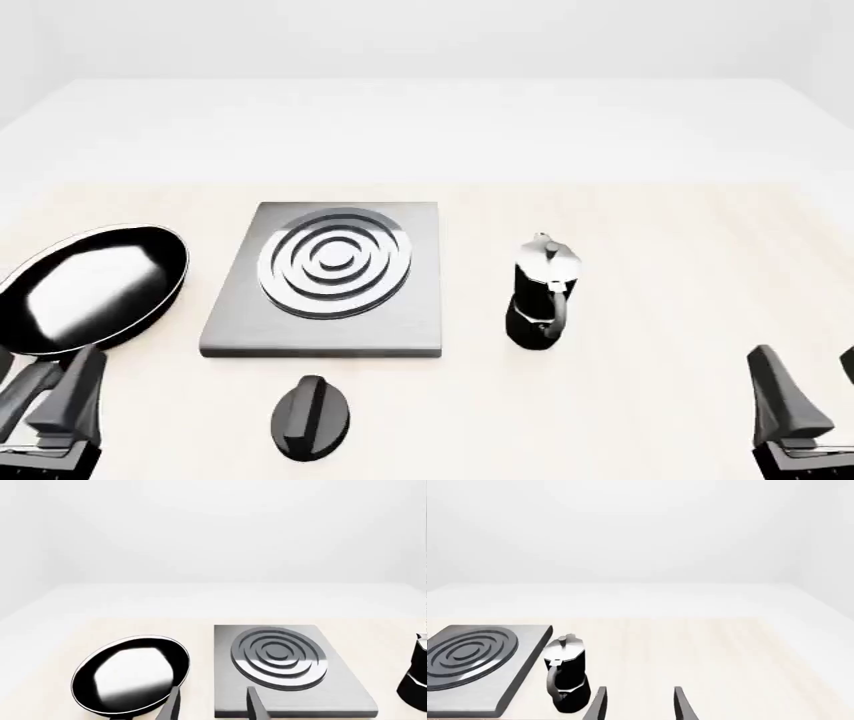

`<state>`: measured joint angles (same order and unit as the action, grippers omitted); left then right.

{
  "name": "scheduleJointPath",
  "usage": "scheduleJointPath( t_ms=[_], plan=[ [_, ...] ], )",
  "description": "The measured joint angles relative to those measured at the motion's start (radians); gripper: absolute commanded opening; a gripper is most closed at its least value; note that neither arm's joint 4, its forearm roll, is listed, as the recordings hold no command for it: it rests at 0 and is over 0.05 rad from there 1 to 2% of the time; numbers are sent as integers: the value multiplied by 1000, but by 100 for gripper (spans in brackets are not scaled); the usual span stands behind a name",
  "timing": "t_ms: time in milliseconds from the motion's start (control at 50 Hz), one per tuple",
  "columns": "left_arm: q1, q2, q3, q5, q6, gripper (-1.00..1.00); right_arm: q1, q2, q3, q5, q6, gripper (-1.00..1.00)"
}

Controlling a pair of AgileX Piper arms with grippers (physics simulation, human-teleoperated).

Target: Turn on the stove and put the moka pot on it.

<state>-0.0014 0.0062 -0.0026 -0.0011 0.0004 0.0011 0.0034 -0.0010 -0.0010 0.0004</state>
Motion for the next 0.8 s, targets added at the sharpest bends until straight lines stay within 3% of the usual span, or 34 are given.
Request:
scheduleJointPath(
  t_ms=[340,800],
  plan=[
    [-19,47,-13,5,12,100,14,20,0,-9,8,100],
    [-178,293,-48,8,24,100,38,18,-9,7,9,100]
  ],
)
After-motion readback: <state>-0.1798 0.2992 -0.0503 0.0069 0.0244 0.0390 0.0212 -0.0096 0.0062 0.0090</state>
